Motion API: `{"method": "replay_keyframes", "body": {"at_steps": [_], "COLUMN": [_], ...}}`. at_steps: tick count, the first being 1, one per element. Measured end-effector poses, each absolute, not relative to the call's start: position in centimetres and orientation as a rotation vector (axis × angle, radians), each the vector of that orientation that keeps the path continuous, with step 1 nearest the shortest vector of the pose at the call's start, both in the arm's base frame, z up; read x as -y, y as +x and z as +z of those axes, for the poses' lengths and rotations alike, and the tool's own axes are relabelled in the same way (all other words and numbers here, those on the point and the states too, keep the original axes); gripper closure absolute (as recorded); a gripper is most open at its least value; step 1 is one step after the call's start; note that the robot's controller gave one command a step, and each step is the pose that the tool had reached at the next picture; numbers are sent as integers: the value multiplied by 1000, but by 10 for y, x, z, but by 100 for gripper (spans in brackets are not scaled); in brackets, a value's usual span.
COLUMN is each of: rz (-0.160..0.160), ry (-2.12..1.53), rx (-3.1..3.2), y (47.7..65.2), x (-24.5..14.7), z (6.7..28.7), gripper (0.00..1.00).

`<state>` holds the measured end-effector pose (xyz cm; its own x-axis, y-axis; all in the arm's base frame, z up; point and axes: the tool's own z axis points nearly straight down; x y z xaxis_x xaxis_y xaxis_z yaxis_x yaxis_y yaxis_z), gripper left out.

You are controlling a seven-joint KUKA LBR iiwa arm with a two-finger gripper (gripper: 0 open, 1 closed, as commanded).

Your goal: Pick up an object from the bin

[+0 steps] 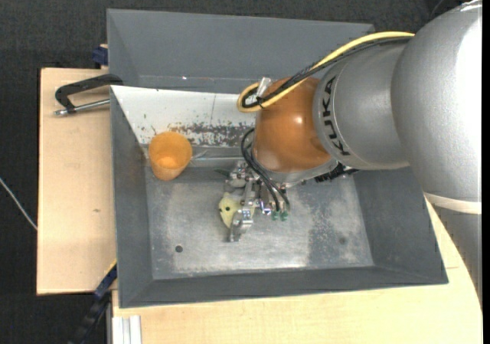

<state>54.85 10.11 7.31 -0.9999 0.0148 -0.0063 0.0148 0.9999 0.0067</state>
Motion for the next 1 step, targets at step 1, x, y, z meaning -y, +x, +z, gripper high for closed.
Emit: {"method": "replay_keyframes", "body": {"at_steps": [1], "rz": [5], "ry": [21], "rx": [-3137], "y": [550], "x": [-103], "z": [74], "gripper": [0]}}
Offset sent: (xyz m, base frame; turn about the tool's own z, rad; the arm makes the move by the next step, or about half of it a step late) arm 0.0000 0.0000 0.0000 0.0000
